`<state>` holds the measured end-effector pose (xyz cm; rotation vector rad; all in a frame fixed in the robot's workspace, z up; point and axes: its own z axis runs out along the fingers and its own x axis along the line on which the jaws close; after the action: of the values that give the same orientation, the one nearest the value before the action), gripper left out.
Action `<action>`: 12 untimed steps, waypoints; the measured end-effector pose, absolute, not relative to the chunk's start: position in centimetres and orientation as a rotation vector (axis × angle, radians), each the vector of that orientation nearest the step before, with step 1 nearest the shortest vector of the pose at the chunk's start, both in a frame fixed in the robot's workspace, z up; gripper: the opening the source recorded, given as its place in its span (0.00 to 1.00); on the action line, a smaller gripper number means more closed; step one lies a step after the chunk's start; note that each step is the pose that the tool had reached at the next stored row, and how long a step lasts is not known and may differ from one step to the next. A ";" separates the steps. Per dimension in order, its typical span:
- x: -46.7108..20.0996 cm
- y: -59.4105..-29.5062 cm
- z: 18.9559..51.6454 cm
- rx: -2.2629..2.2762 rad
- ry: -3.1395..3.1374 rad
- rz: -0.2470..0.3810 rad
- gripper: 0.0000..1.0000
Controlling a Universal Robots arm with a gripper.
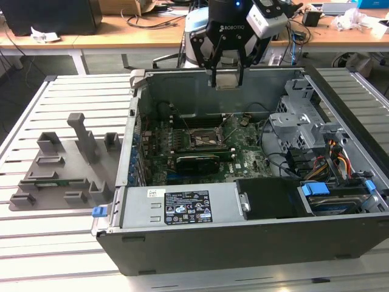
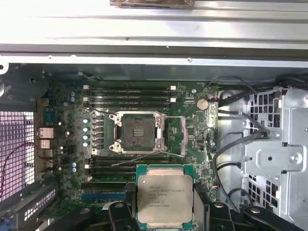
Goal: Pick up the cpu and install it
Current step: 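Pick up the cpu and move it towards the insertion slot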
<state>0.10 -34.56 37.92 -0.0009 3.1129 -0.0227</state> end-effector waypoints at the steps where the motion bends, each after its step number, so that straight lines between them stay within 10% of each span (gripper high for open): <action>1: 0.1 -34.5 37.8 -0.001 3.113 -0.023 0.55; 12: 0.1 -34.1 36.4 -0.126 3.182 -0.017 0.55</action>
<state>0.08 -34.05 36.42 -0.1264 3.1821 -0.0172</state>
